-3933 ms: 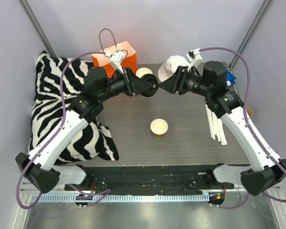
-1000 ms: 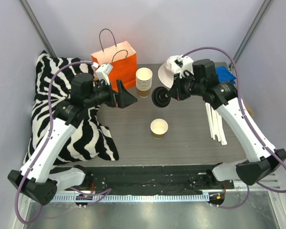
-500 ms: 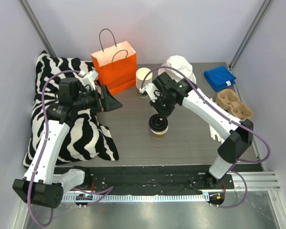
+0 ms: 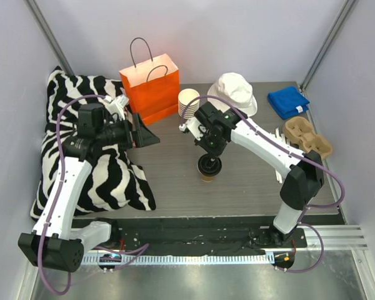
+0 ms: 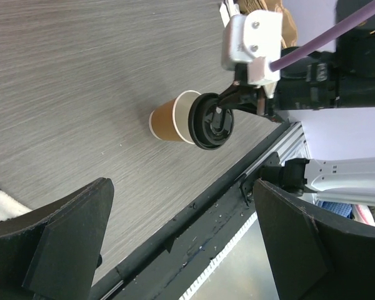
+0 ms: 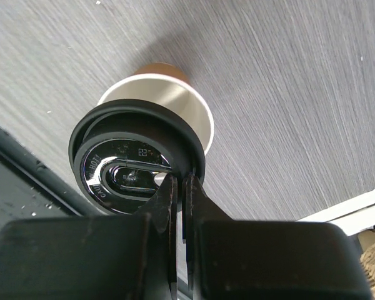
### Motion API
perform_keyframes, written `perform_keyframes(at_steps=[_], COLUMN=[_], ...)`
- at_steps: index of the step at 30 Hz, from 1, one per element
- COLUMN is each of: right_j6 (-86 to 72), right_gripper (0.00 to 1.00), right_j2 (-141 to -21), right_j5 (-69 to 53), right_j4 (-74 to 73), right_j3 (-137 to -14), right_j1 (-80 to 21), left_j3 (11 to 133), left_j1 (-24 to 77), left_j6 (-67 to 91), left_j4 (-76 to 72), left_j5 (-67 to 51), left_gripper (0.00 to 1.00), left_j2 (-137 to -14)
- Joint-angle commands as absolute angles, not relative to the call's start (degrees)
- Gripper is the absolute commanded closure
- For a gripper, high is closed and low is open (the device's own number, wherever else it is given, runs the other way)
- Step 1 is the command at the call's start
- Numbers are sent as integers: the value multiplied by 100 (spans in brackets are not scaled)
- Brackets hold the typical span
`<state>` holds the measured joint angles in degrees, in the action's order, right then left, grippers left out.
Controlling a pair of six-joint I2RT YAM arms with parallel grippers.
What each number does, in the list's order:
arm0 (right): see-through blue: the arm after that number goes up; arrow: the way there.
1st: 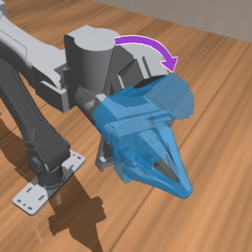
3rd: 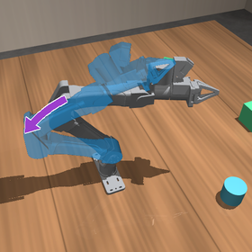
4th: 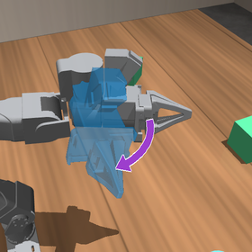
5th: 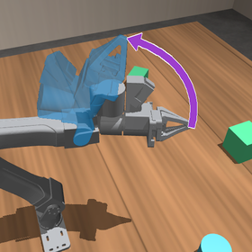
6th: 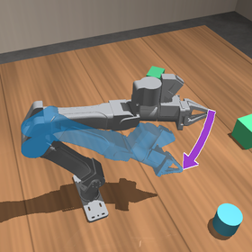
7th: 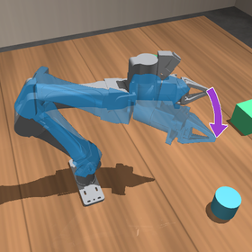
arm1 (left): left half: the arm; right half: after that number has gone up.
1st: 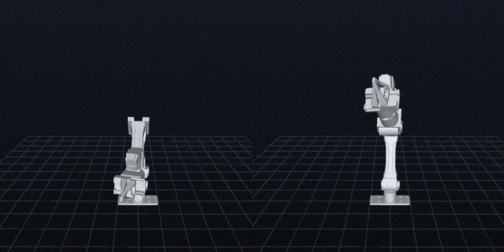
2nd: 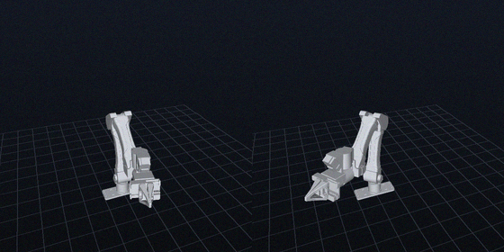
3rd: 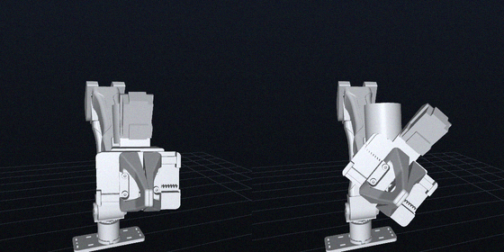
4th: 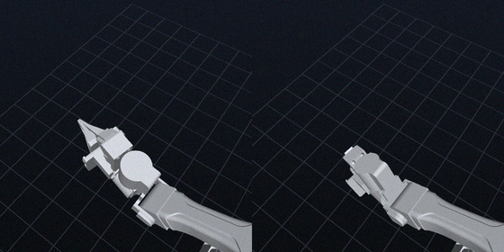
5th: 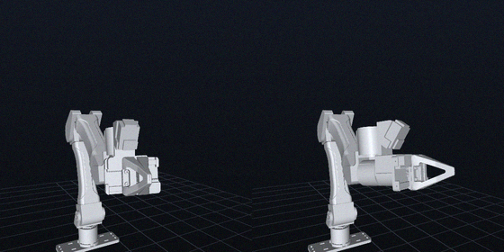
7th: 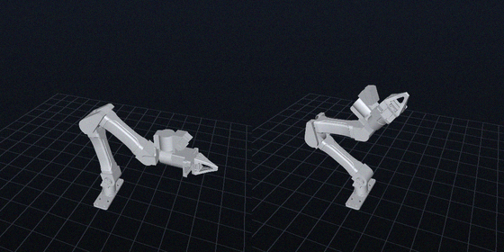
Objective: Pack the takeout coffee
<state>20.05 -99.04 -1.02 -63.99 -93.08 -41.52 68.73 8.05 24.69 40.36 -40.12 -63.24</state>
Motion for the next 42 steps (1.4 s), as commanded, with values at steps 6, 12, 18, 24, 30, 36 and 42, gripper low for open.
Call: perform_keyframes(at_steps=[6,12,18,24,30,36,42], right_j6=[2039,2039,2057,2065,2074,2074,2048], right_gripper=[99,99,99,99,99,99,96], right_j2=[-9659,-9686,-9721,-9747,-9738,-9809,-9888], right_j5=[79,-114,-176,-299,-360,-448,-571], right_j4=[-5669,-5625,-5607,-5599,-5590,-5564,-5546], right_j3=[-8859,-8877,-8903,-8833,-8728,-8701,-8762], right_j1=[-4157,-4105,-4008,-3955,-3929,-3876,-3797], left_j3=[6978,7022,7022,7057,7058,7005,6970], left_j1=[765,765,765,773,773,773,765], left_j6=[2558,2602,2654,2681,2681,2689,2654], left_j4=[3744,3700,3639,3639,3639,3621,3656], left_j5=[-4131,-4140,-4157,-4166,-4192,-4192,-4184], left_gripper=[0,0,0,0,0,0,0], left_j2=[-6442,-6486,-6504,-6557,-6601,-6583,-6574])
